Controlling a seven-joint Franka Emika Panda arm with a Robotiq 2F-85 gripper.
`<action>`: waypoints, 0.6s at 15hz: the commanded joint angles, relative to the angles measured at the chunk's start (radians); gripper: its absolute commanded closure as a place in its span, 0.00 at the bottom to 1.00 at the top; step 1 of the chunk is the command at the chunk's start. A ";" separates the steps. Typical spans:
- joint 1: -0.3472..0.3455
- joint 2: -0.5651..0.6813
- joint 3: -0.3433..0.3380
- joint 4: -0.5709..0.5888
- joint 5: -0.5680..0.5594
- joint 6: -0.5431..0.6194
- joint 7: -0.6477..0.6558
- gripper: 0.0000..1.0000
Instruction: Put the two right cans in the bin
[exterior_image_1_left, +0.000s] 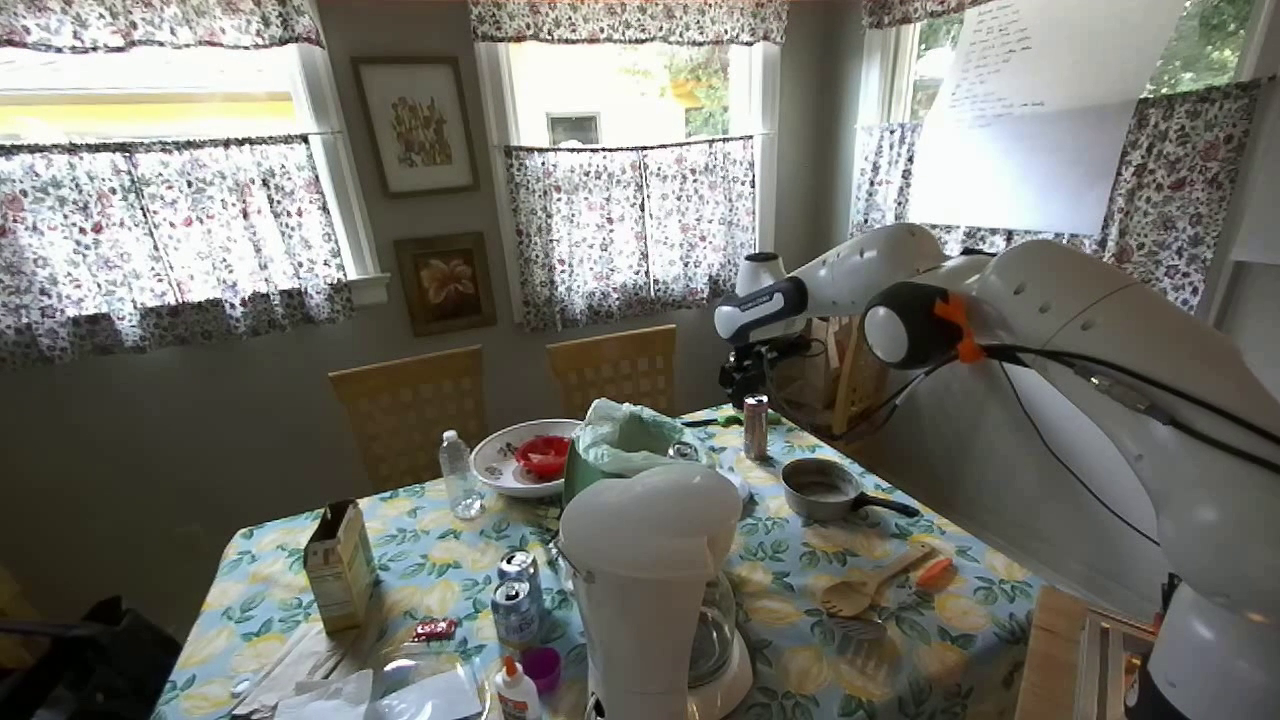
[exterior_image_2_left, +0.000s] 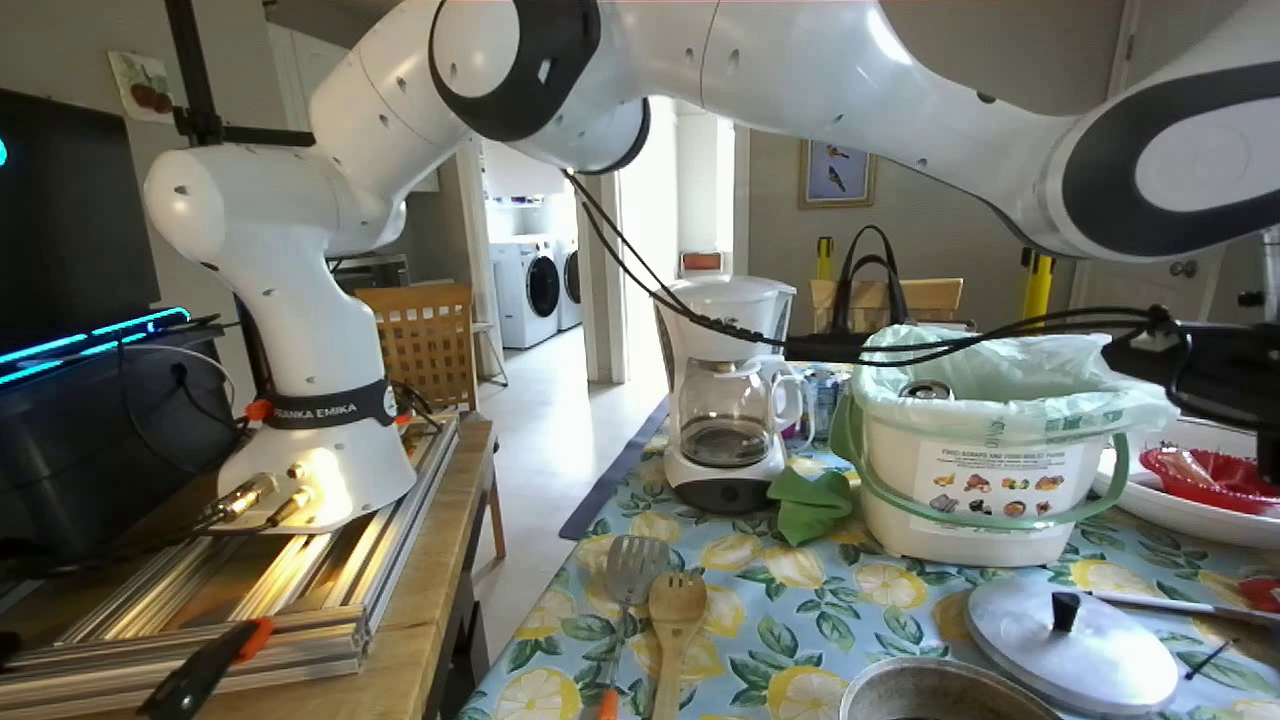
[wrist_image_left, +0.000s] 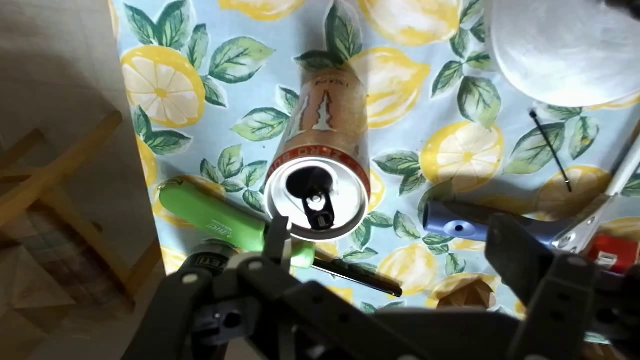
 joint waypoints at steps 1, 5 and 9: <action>-0.013 0.052 0.013 0.047 0.012 0.075 -0.010 0.00; -0.016 0.057 0.010 0.025 0.012 0.128 -0.003 0.00; -0.020 0.061 0.007 0.012 0.011 0.137 0.003 0.00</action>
